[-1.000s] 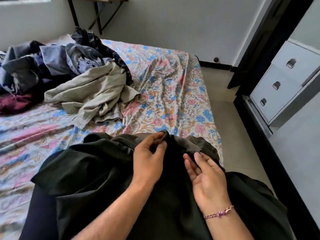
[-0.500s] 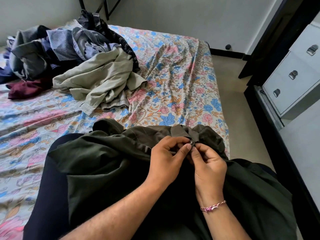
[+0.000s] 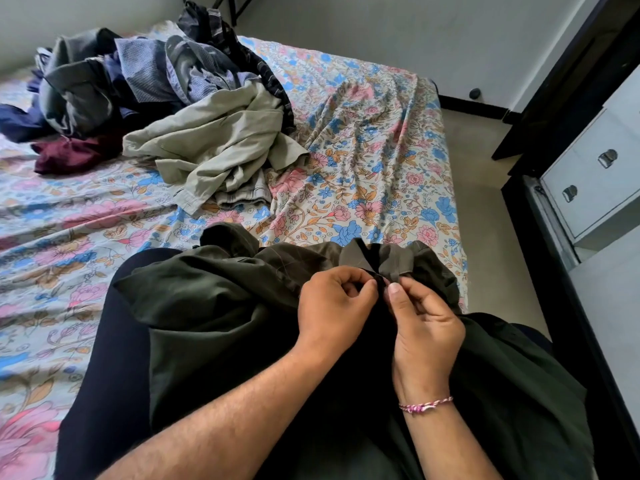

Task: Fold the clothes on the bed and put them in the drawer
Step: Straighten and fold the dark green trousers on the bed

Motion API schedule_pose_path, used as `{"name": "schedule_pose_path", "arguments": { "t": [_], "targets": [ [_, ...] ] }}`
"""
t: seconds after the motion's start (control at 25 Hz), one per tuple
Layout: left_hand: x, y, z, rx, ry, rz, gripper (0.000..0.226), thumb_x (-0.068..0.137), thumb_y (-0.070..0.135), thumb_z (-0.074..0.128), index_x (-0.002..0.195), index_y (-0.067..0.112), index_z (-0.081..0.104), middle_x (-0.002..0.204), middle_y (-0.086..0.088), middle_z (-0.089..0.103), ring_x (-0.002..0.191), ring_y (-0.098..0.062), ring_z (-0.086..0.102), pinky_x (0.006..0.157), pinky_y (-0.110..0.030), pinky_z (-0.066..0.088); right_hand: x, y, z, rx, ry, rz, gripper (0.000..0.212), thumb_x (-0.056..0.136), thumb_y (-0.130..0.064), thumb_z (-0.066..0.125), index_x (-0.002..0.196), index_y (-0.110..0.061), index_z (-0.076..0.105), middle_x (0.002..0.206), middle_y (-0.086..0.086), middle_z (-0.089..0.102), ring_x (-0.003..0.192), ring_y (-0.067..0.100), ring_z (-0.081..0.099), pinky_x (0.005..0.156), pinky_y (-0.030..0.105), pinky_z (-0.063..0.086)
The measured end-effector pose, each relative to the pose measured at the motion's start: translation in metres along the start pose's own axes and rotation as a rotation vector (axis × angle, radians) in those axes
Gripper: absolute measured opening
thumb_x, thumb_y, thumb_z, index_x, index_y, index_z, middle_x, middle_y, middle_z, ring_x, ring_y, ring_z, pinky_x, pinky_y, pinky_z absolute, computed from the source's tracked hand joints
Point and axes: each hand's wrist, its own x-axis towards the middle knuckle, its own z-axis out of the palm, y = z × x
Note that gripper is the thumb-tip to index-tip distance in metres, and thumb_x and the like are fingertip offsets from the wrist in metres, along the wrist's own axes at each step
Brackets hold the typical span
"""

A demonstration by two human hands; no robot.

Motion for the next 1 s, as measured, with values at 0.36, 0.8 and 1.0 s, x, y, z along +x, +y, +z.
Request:
{"name": "schedule_pose_path", "arguments": {
  "t": [0.36,0.8,1.0],
  "targets": [
    [-0.008,0.009,-0.002,-0.480,-0.026,-0.304,0.011,0.092,0.009,0.076,0.082,0.009,0.080,0.067,0.000,0.071,0.059,-0.002,0.060,0.057,-0.018,0.048,0.003,0.016,0.000,-0.348,-0.115,-0.285,0.025,0.086,-0.007,0.082,0.098,-0.027,0.077,0.100,-0.004,0.078,0.101,0.017,0.074,0.094,0.039,0.059],
    [-0.013,0.006,0.002,-0.397,0.002,-0.196,0.010,0.089,0.013,0.079,0.081,0.018,0.081,0.075,-0.002,0.077,0.070,-0.013,0.072,0.071,-0.031,0.062,0.005,0.011,0.002,-0.180,-0.067,-0.070,0.019,0.085,-0.003,0.080,0.088,-0.022,0.076,0.084,0.000,0.079,0.081,0.016,0.076,0.075,0.024,0.060],
    [-0.009,-0.002,0.003,-0.247,0.061,-0.072,0.011,0.089,0.015,0.078,0.081,0.022,0.078,0.074,0.006,0.076,0.073,-0.014,0.074,0.072,-0.032,0.063,0.003,0.008,-0.001,-0.534,-0.138,-0.412,0.022,0.085,-0.008,0.082,0.089,-0.028,0.074,0.085,-0.012,0.073,0.082,0.000,0.069,0.078,0.007,0.049]
  ]
}}
